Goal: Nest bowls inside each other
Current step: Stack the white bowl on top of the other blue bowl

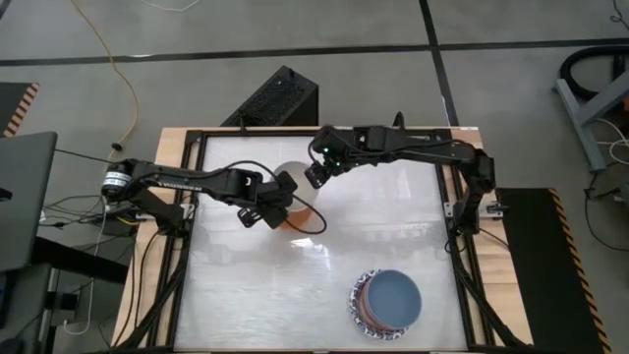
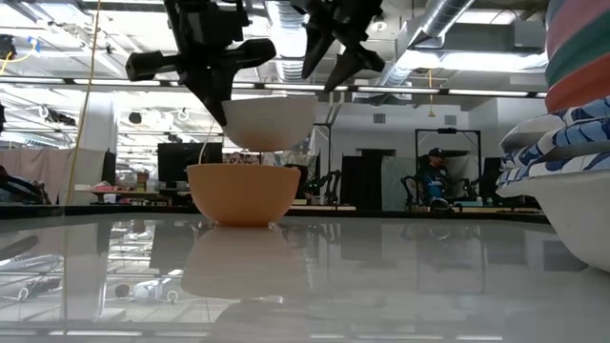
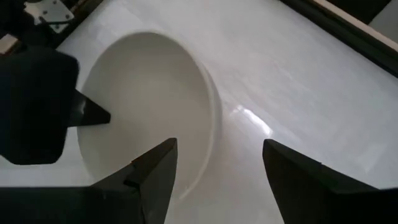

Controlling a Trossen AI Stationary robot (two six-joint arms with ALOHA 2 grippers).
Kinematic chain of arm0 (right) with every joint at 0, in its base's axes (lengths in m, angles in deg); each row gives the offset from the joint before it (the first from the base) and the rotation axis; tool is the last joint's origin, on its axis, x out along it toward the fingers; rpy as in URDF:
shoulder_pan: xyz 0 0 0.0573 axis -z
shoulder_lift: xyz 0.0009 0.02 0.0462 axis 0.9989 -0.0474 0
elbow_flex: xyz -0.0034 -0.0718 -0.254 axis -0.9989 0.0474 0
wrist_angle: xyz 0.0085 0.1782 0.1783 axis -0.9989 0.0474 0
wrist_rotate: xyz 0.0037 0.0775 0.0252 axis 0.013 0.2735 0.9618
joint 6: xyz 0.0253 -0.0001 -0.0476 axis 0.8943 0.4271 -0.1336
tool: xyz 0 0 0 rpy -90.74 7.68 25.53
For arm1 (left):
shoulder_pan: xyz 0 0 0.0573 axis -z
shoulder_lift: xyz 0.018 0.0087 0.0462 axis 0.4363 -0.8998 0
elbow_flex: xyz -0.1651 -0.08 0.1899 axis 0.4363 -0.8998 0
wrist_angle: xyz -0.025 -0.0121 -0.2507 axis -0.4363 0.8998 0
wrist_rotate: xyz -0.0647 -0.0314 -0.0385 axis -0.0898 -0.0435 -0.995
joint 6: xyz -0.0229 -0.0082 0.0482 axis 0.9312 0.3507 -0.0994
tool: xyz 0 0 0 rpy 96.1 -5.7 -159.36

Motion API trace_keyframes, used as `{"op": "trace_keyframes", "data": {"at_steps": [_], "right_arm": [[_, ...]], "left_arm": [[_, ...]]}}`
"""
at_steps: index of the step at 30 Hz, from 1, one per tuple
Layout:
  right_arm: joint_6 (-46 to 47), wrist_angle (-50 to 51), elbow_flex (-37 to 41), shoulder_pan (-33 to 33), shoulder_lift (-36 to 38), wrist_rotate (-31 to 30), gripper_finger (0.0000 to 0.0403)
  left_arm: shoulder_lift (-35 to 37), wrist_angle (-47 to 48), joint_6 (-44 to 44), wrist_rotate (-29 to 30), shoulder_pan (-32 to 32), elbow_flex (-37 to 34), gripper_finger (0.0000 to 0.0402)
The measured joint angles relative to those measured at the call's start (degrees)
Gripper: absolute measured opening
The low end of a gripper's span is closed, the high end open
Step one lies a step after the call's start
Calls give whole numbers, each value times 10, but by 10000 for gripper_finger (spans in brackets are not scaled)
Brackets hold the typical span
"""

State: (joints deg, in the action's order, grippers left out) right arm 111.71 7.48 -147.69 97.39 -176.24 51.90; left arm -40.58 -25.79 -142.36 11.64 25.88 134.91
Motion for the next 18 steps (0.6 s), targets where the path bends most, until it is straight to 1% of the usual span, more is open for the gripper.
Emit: {"op": "trace_keyframes", "data": {"at_steps": [7, 9, 14, 18], "right_arm": [[-36, 1, 0, 0, -4, 0, 260], [-59, 2, 0, 1, -4, 1, 260], [-108, 6, 0, 0, -4, 58, 260], [-115, 9, 0, 0, -4, 60, 260]], "left_arm": [[0, -3, -15, 6, 4, 5, 0], [0, -6, -27, 6, 9, 6, 0], [0, 1, -98, 25, 26, 6, 0], [0, -3, -120, 26, 30, 6, 0]]}}
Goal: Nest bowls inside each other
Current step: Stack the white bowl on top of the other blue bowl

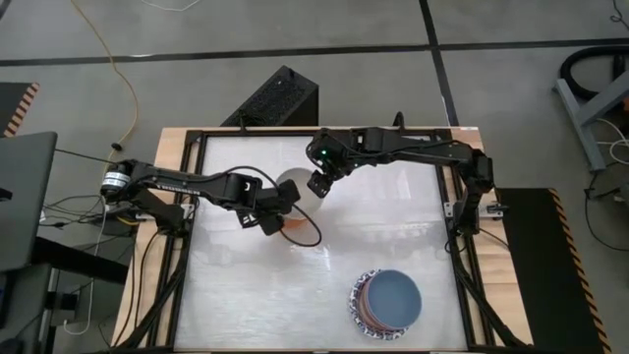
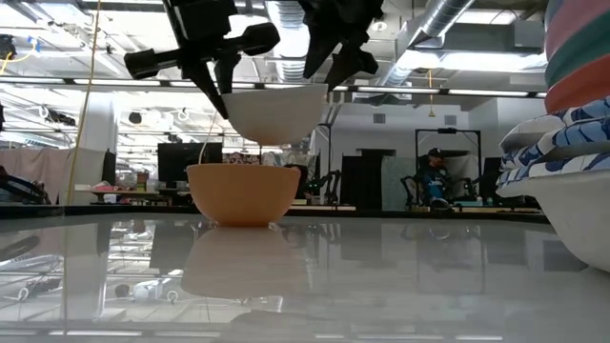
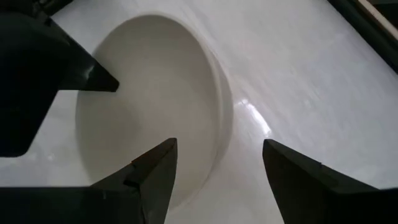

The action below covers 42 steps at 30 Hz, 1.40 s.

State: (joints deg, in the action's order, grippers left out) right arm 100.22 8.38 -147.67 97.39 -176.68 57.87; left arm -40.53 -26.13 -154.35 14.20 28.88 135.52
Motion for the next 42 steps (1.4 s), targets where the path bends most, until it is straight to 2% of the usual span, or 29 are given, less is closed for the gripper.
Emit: {"op": "trace_keyframes", "data": {"at_steps": [18, 31, 35, 42], "right_arm": [[-68, 35, 0, 6, 0, 0, 260], [-70, 43, 0, 0, 0, 0, 259], [-74, 54, 0, 0, 0, -1, 242], [-74, 58, 0, 2, 0, -2, 178]], "left_arm": [[0, -45, -60, 17, 8, 0, 0], [0, -79, -80, 25, 9, 0, 0], [0, -83, -81, 30, 9, 0, 0], [0, -95, -91, 29, 9, 0, 0]]}}
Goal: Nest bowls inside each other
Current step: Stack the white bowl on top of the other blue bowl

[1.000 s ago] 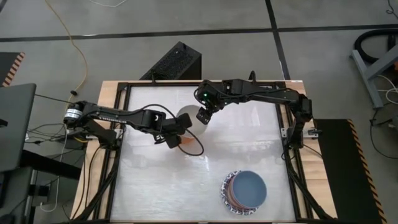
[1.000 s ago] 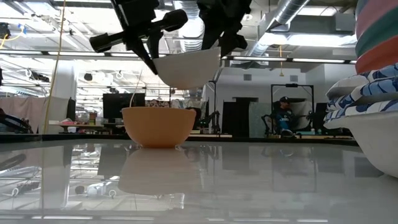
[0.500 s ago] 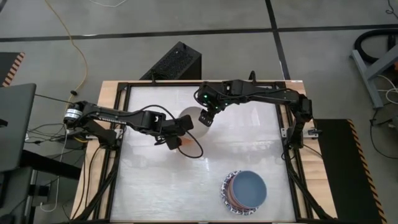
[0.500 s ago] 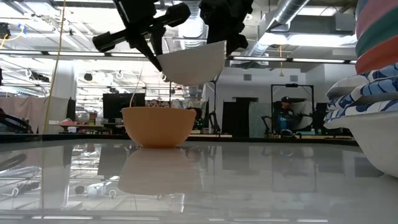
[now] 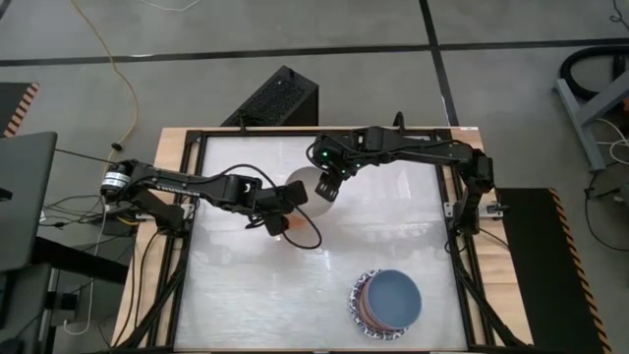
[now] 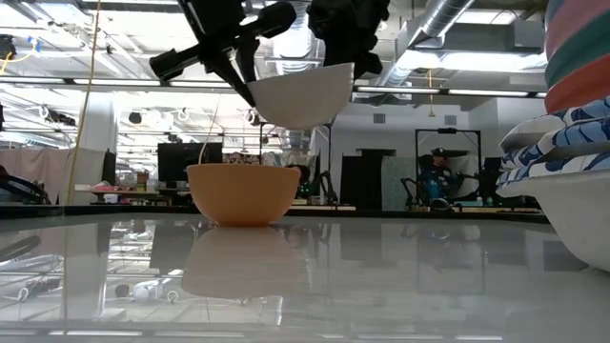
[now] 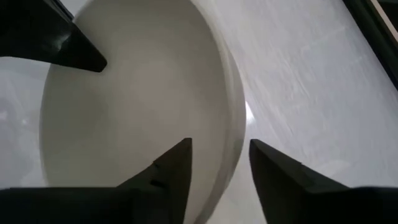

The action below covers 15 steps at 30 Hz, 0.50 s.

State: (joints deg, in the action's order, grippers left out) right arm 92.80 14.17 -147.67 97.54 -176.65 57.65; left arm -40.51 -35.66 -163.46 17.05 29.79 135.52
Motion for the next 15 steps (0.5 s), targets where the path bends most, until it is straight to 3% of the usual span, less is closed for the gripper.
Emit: {"op": "trace_keyframes", "data": {"at_steps": [8, 15], "right_arm": [[4, 1, 0, 1, 0, -5, 92], [9, 2, 0, 1, 0, -10, 47]], "left_arm": [[0, -11, -3, -2, 0, 0, 0], [0, -20, -3, -6, 0, 0, 0]]}}
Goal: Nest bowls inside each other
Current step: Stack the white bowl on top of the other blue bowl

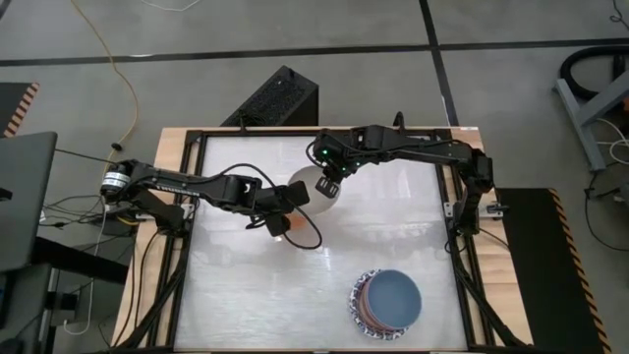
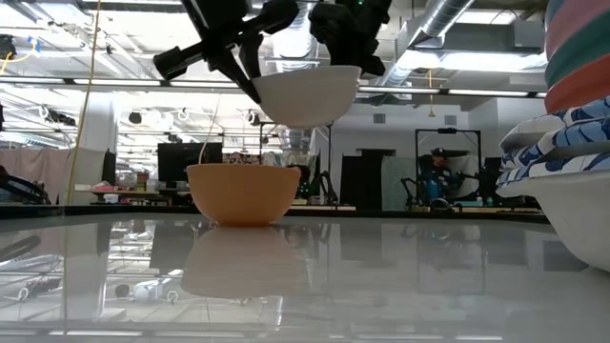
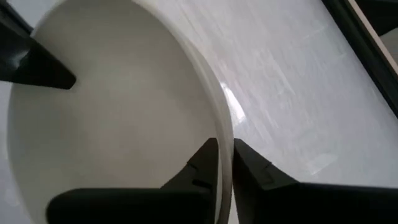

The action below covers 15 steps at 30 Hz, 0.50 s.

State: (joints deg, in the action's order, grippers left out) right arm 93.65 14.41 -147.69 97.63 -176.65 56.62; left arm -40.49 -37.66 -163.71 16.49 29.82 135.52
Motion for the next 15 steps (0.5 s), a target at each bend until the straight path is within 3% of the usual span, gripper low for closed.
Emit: {"op": "trace_keyframes", "data": {"at_steps": [7, 15], "right_arm": [[-2, 0, 0, 0, 0, 0, 20], [-7, -1, 0, 0, 0, 15, 16]], "left_arm": [[1, -8, -2, -8, 1, 0, 18], [1, -6, -5, -5, 1, 1, 60]]}}
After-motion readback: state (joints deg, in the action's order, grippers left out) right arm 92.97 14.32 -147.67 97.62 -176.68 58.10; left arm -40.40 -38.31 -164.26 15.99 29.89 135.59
